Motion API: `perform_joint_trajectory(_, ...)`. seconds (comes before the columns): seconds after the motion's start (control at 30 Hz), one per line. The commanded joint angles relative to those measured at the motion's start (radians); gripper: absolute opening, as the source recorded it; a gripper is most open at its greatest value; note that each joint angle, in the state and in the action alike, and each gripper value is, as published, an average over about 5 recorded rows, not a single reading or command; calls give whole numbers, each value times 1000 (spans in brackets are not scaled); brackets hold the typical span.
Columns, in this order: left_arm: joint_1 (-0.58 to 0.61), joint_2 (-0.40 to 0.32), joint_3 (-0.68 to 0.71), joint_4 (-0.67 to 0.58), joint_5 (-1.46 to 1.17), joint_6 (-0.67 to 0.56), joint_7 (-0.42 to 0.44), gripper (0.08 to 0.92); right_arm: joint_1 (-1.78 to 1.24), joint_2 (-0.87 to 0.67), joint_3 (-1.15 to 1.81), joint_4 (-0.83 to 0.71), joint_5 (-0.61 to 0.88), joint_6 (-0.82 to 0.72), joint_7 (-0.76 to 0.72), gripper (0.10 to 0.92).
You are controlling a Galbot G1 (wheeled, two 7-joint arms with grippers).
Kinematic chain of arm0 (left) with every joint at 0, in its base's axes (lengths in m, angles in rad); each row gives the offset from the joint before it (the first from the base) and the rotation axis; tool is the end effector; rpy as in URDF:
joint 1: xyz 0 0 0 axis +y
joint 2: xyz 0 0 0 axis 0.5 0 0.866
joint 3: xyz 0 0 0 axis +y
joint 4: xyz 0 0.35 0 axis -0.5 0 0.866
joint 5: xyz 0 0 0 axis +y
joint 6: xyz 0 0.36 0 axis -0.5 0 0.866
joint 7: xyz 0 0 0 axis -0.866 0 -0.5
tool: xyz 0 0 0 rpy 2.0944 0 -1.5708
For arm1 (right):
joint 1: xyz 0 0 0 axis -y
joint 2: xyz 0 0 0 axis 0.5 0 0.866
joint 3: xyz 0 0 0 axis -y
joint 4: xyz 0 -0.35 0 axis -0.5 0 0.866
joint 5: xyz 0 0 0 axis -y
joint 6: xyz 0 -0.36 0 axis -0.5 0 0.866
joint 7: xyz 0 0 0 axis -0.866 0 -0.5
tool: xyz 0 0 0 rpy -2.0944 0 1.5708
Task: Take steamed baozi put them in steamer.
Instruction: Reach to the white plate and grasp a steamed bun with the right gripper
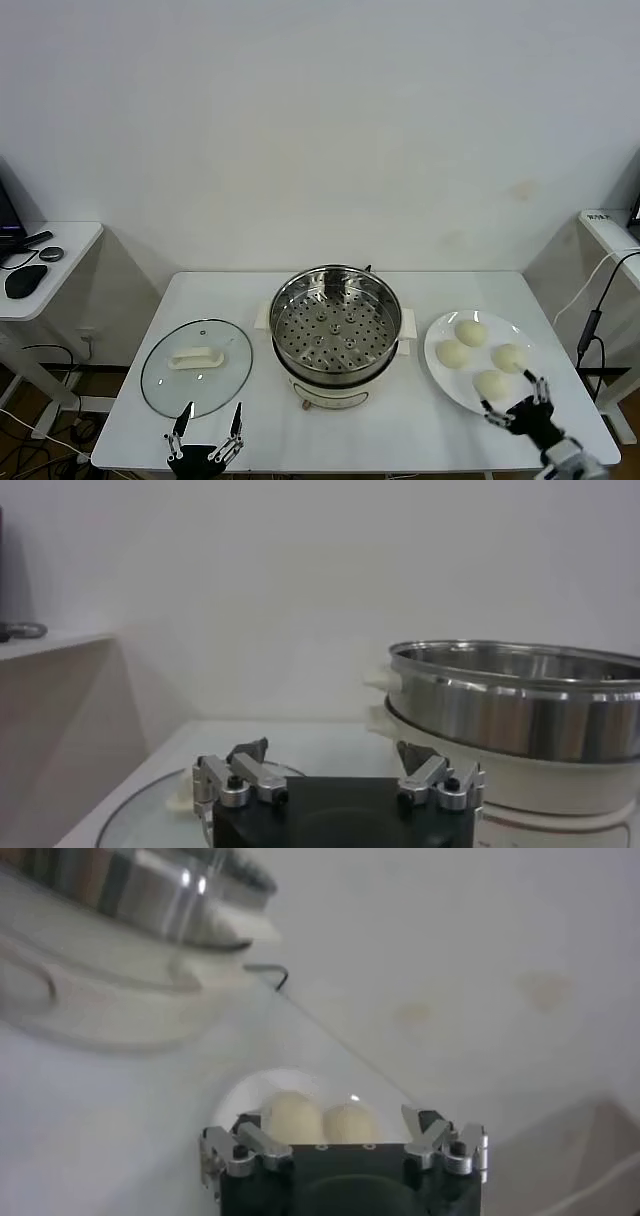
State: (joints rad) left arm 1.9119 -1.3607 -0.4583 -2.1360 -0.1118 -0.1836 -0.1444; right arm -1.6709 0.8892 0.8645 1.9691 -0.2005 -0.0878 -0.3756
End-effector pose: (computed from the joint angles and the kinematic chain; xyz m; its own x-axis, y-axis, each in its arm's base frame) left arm 0.0767 0.0134 -0.3333 -0.9910 0.0251 0.1316 0.0250 0.9997 -0.0019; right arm 0.1993 -0.2187 -0.2585 -0.8844 -0.1516 0.4414 -0.4439 0.5653 -0.6953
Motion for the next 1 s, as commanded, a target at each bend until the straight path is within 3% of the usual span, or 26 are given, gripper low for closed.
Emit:
perform_joint_trajectory(0.03, -6, -18, -9, 26, 95, -60, 25, 823, 209, -368, 28, -153, -311, -8, -285, 823)
perform_joint_trajectory(0.2, -7, -32, -13, 33, 111, -68, 24, 823, 417, -459, -109, -264, -347, 62, -440, 823)
perform_joint_trajectory(0.47, -3, -43, -18, 36, 156, -83, 24, 823, 903, -481, -604, -494, -241, 122, -639, 823)
perform_joint_trajectory(0.73, -2, -44, -22, 38, 162, -86, 23, 823, 1314, -356, -1040, -693, -138, 121, -761, 823)
perform_joint_trajectory(1.0, -5, -48, -41, 42, 160, -89, 21, 823, 1496, -173, -1224, -888, -216, 133, -788, 823)
